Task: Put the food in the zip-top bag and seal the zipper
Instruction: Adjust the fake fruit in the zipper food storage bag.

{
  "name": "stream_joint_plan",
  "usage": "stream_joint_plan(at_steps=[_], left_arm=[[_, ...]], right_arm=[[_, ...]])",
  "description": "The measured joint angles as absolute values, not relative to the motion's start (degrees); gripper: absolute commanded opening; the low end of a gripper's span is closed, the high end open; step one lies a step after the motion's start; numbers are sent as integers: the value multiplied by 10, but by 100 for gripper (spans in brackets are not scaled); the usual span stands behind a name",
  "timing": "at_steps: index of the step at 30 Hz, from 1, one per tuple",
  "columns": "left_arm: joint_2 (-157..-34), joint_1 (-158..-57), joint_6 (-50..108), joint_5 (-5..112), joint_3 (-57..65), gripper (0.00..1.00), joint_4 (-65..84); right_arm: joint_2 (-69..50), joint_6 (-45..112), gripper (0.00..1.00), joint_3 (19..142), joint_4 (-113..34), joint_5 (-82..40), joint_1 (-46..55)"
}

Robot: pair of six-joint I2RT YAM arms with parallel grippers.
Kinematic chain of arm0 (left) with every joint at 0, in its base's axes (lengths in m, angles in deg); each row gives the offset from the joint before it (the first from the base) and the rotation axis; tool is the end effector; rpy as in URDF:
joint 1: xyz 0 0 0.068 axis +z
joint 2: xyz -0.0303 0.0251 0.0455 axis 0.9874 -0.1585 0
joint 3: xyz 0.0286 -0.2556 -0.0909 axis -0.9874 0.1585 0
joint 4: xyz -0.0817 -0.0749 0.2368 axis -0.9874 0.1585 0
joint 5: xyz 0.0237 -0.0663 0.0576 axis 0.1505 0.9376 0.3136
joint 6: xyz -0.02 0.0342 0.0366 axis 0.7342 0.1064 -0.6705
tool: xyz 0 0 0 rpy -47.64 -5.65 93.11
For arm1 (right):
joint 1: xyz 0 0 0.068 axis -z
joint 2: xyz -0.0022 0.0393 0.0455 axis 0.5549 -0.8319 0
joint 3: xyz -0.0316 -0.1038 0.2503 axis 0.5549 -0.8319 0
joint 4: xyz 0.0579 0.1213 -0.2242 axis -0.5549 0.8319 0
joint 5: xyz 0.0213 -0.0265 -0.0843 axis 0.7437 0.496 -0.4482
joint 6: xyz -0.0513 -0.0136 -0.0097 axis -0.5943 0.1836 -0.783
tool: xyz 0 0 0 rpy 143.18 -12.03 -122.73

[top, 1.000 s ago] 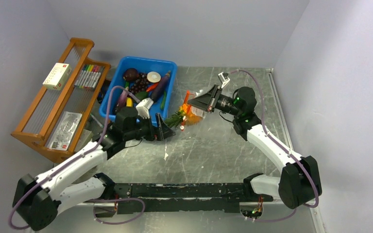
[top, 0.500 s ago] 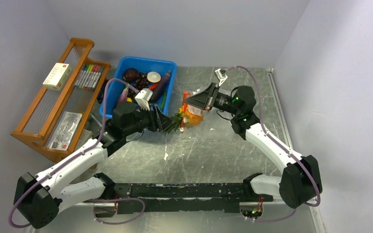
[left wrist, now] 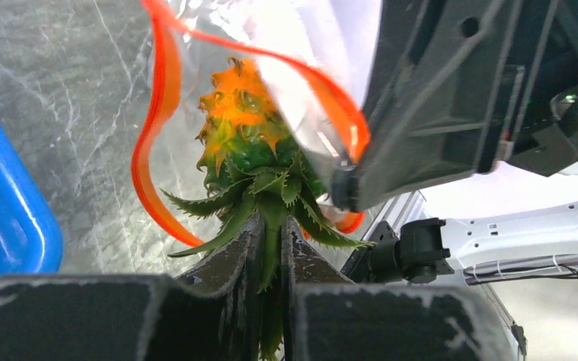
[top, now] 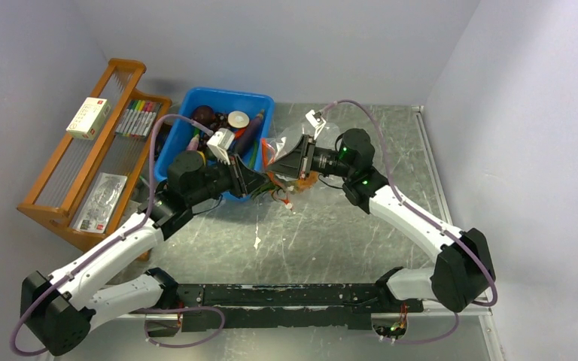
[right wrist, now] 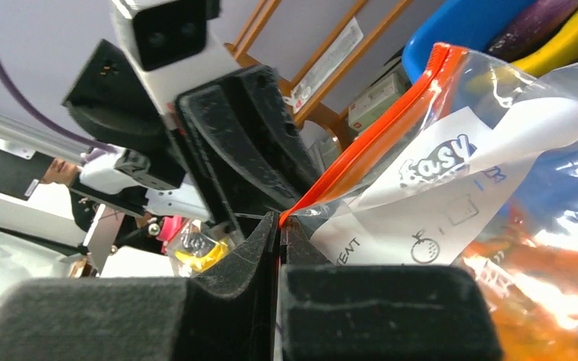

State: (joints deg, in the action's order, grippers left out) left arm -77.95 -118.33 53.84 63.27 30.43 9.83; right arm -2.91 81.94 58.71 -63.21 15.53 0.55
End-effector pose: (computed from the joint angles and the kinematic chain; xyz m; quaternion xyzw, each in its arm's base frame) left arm 0.1819 -0.1534 0.3261 0.1082 0.7552 -0.4786 0.4347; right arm 0.2364 0.1842 0.3413 -0.1437 0.6815 0.6538 0.2958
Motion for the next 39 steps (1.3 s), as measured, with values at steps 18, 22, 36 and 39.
stream_joint_plan(at_steps=[18,22,36,39], left_arm=[[-679,-1184,529,454,320,7,118],[-679,-1184,530,451,322,7,95],[-694,-1185,520,536,256,76,215],[-677,-1183,517,535,232,76,268]], right_arm=[[-82,972,0,555,-918,243,-25],[-110,1024,0,551,-992,244,-34],[-149,1106,0,521,-1078,243,-10],[-129,1083,0,505,-1045,239,-1]])
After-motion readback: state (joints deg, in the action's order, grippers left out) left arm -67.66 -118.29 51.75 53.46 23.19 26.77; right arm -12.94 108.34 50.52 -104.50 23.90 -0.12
